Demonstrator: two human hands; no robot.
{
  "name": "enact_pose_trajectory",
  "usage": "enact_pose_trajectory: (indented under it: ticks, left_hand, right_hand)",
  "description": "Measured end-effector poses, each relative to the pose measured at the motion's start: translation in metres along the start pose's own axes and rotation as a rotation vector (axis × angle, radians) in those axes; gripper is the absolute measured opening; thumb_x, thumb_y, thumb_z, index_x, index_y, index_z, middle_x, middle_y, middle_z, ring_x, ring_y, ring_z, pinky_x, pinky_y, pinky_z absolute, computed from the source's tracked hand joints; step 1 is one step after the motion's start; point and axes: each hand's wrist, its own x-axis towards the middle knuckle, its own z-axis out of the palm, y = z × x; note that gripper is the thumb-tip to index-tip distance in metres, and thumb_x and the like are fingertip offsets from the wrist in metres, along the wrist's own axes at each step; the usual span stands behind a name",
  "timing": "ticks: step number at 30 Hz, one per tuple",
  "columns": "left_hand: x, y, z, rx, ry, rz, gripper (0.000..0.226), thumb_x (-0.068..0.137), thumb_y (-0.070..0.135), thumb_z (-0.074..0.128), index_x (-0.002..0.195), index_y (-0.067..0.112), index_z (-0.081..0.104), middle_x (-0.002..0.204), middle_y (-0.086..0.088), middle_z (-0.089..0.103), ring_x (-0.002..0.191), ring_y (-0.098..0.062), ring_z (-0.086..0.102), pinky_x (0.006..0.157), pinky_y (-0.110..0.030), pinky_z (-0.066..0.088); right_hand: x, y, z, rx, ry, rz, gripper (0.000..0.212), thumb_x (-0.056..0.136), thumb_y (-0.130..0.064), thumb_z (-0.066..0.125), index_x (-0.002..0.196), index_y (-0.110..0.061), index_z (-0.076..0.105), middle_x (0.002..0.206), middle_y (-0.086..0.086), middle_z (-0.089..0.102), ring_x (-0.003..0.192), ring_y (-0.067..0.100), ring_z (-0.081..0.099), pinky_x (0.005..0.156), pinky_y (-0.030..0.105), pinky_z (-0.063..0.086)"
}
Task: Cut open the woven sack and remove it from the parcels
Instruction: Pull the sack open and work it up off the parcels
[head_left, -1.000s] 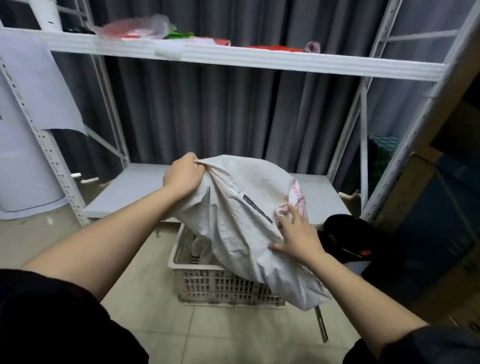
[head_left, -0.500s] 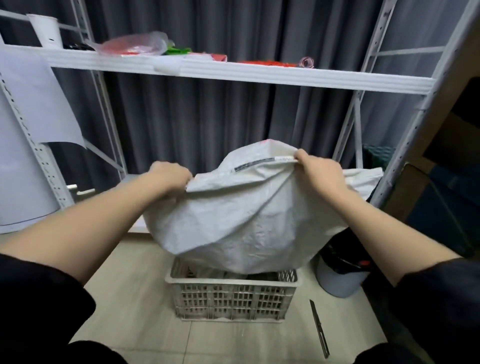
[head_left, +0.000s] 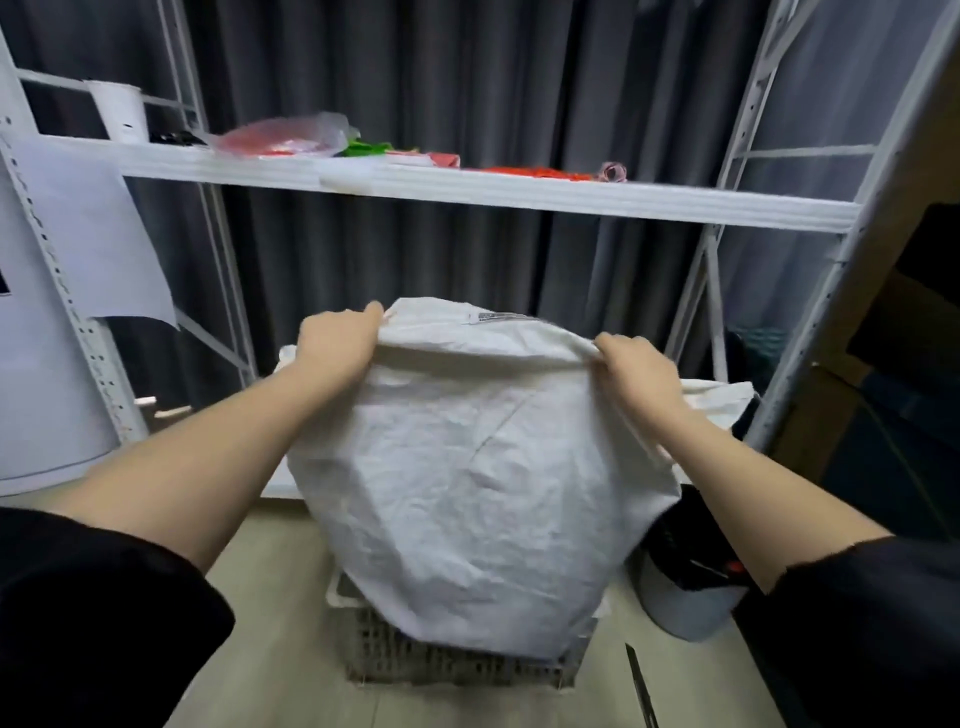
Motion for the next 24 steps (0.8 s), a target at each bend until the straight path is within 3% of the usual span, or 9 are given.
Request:
enact_pose_trajectory:
  ticks: [4, 7, 9, 12, 16, 18, 19, 22, 24]
  left_hand:
    - [0.002, -0.005, 0.004, -0.264, 0.008, -0.124, 0.044, 0.088, 0.011, 0.041, 0.131, 0.017, 0.033, 0.111, -0.016, 0.063, 0.097, -0.039, 0.06, 0.07, -0.037, 0.04]
    - [-0.003, -0.009, 0.002, -0.634, -0.285, 0.056, 0.082, 0.074, 0.046, 0.057, 0.145, 0.03, 0.019, 0.133, -0.003, 0.054, 0.113, -0.028, 0.056, 0.092, -0.038, 0.046]
    - [-0.012, 0.0, 0.002, -1.008, -0.51, 0.115, 0.081, 0.077, 0.06, 0.061, 0.145, 0.036, 0.023, 0.138, 0.013, 0.044, 0.119, -0.014, 0.051, 0.098, -0.036, 0.043]
    - [-0.028, 0.026, 0.011, -1.349, -0.685, -0.033, 0.048, 0.093, 0.055, 0.045, 0.134, 0.032, 0.038, 0.117, 0.007, 0.054, 0.089, -0.011, 0.058, 0.071, -0.029, 0.045]
    - [-0.037, 0.069, 0.039, -1.486, -0.501, -0.208, 0.02, 0.093, 0.031, 0.057, 0.106, 0.016, 0.058, 0.098, -0.004, 0.06, 0.069, -0.01, 0.058, 0.052, -0.021, 0.048]
    - [-0.042, 0.083, 0.04, -1.744, -0.606, -0.307, 0.04, 0.095, 0.044, 0.049, 0.069, 0.018, 0.064, 0.072, -0.005, 0.065, 0.053, -0.009, 0.059, 0.043, -0.017, 0.047]
    - [-0.043, 0.087, 0.043, -1.831, -0.632, -0.361, 0.05, 0.095, 0.05, 0.044, 0.064, 0.016, 0.063, 0.065, -0.006, 0.064, 0.051, -0.012, 0.059, 0.042, -0.016, 0.048]
    - [-0.035, 0.097, 0.061, -1.619, -0.506, -0.359, 0.04, 0.09, 0.05, 0.051, 0.071, 0.016, 0.059, 0.076, -0.006, 0.06, 0.058, -0.014, 0.055, 0.049, -0.018, 0.044]
    - [-0.032, 0.1, 0.075, -1.228, -0.406, -0.231, 0.021, 0.081, 0.038, 0.06, 0.079, 0.017, 0.061, 0.111, -0.005, 0.054, 0.087, -0.014, 0.055, 0.073, -0.023, 0.041]
  right_hand:
    - [0.016, -0.012, -0.012, 0.343, 0.17, 0.101, 0.021, 0.093, -0.02, 0.033, 0.103, -0.016, 0.051, 0.097, -0.008, 0.04, 0.081, 0.021, 0.044, 0.056, 0.029, 0.021]
    - [0.02, -0.017, -0.008, 0.375, 0.205, 0.188, 0.023, 0.092, -0.014, 0.033, 0.109, -0.016, 0.049, 0.11, 0.0, 0.047, 0.078, 0.028, 0.047, 0.065, 0.031, 0.03]
    - [0.021, -0.02, 0.001, 0.506, 0.213, 0.371, 0.025, 0.09, -0.008, 0.032, 0.109, -0.016, 0.047, 0.104, 0.006, 0.052, 0.083, 0.032, 0.05, 0.07, 0.036, 0.036]
    - [0.018, -0.03, 0.017, 1.005, 0.188, 0.687, 0.028, 0.085, -0.001, 0.03, 0.103, -0.019, 0.042, 0.103, 0.009, 0.057, 0.086, 0.026, 0.051, 0.077, 0.037, 0.044]
    - [-0.003, -0.035, 0.03, 1.406, 0.066, 0.638, 0.023, 0.082, -0.004, 0.045, 0.1, -0.017, 0.041, 0.097, 0.006, 0.051, 0.077, 0.016, 0.051, 0.067, 0.029, 0.043]
    - [-0.018, -0.031, 0.032, 1.538, -0.072, 0.56, 0.021, 0.071, -0.023, 0.057, 0.088, -0.018, 0.046, 0.091, 0.003, 0.048, 0.08, 0.015, 0.049, 0.075, 0.031, 0.041]
    - [-0.021, -0.025, 0.035, 1.591, -0.144, 0.576, 0.026, 0.064, -0.033, 0.059, 0.083, -0.018, 0.048, 0.087, 0.002, 0.049, 0.082, 0.017, 0.049, 0.08, 0.034, 0.041]
    - [-0.022, -0.01, 0.041, 1.465, -0.236, 0.625, 0.05, 0.069, -0.06, 0.058, 0.081, -0.011, 0.055, 0.078, 0.004, 0.058, 0.077, 0.02, 0.056, 0.084, 0.034, 0.048]
    - [-0.022, -0.007, 0.041, 1.223, -0.268, 0.494, 0.041, 0.082, -0.048, 0.061, 0.071, -0.012, 0.047, 0.069, 0.002, 0.049, 0.066, 0.016, 0.048, 0.063, 0.022, 0.046]
